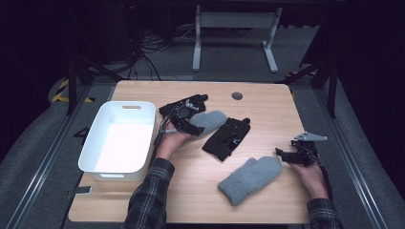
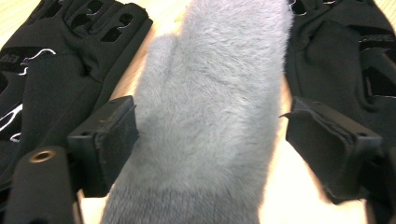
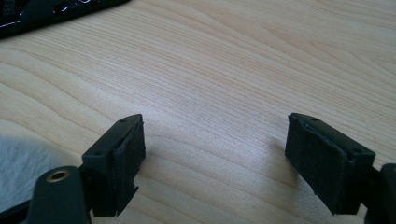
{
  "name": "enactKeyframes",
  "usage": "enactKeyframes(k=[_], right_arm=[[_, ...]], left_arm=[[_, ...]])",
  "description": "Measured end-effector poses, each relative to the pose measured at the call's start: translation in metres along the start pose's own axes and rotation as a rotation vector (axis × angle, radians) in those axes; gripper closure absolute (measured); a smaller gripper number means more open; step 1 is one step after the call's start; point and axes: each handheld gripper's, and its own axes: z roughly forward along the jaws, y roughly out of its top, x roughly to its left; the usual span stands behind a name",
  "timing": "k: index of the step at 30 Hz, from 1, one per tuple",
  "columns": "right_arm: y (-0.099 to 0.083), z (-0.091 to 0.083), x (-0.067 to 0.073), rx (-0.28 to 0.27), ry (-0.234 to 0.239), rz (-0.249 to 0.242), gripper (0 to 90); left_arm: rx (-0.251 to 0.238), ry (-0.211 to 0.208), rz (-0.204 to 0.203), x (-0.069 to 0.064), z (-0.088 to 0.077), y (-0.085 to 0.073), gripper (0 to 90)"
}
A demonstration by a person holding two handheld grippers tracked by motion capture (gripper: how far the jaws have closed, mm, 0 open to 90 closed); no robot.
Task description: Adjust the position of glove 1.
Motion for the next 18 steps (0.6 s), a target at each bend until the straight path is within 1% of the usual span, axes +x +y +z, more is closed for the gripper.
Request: enactKeyframes(k=[3,4,6,8,11,13,14,16,17,18], right_arm=[[0.0,0.0,0.0,0.0,0.0,-0.001,20.5],[0.0,0.0,0.0,0.0,0.0,-0.001,20.5],[0.0,0.0,0.0,0.0,0.001,-0.001,20.5],[0.0,0.0,0.0,0.0,0.001,-0.001,20.5],[0.0,0.0,0.0,0.0,0.001,-0.001,20.5],[0.0,0.0,0.0,0.0,0.001,-0.001,20.5],[0.0,0.0,0.0,0.0,0.001,-0.001,20.5],[0.0,0.0,0.0,0.0,0.001,-0.001,20.5],[0.0,0.0,0.0,0.0,0.001,-0.001,20.5],[0.0,0.0,0.0,0.0,0.001,-0.001,20.5]], left_arm=[[0.027,0.001,0.001,0.002,0.008,-0.003,14.7],[0.044,0.007,0.002,0.003,0.011,-0.004,14.5],[0.053,0.011,0.002,0.004,0.013,-0.005,13.9],[0.078,0.02,0.005,0.004,0.018,-0.007,13.1],[0.084,0.03,0.0,0.004,0.02,-0.008,12.0],[0.096,0.032,0.005,0.004,0.022,-0.008,11.6],[0.103,0.031,0.01,0.004,0.022,-0.009,12.3],[0.104,0.027,0.008,0.004,0.02,-0.008,17.4],[0.091,0.032,0.004,0.004,0.019,-0.009,21.7],[0.091,0.023,0.001,0.005,0.017,-0.008,26.0]])
